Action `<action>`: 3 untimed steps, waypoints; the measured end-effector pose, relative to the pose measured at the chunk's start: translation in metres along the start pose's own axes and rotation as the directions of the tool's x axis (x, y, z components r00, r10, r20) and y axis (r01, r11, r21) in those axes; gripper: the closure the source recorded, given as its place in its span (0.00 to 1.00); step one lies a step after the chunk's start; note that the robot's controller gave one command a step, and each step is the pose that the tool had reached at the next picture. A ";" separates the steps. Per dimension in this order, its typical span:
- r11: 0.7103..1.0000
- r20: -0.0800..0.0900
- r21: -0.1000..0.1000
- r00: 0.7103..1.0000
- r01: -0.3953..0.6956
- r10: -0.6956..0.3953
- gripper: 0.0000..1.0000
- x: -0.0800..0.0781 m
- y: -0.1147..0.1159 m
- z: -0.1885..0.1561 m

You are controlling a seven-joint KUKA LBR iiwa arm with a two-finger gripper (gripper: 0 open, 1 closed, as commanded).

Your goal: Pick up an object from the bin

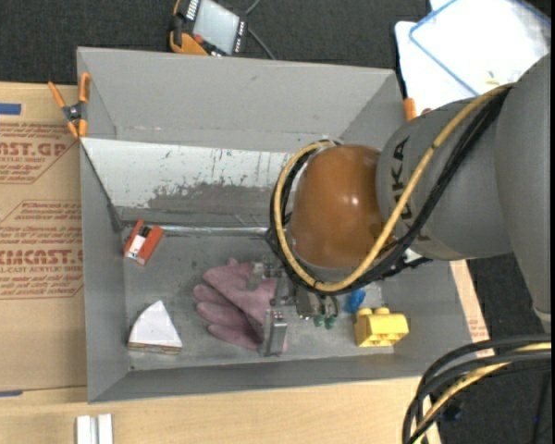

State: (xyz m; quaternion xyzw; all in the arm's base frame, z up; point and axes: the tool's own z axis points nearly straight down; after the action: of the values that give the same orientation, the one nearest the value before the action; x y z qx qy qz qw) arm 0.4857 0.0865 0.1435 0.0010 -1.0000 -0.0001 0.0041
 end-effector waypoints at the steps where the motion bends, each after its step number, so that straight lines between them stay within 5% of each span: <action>1: 1.000 0.008 -0.001 1.000 -0.002 0.002 0.00 -0.002 0.000 -0.004; 2: 0.970 0.005 -0.003 0.970 -0.241 0.241 0.00 -0.010 0.009 0.075; 3: 0.975 0.006 -0.003 0.975 -0.221 0.222 0.00 -0.015 0.010 0.074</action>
Offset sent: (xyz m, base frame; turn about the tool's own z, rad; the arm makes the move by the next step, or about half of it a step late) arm 0.0099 0.0087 -0.0735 0.2440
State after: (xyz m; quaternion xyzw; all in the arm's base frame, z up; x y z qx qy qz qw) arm 0.4997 0.0965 0.0696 -0.1105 -0.9939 -0.0007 0.0008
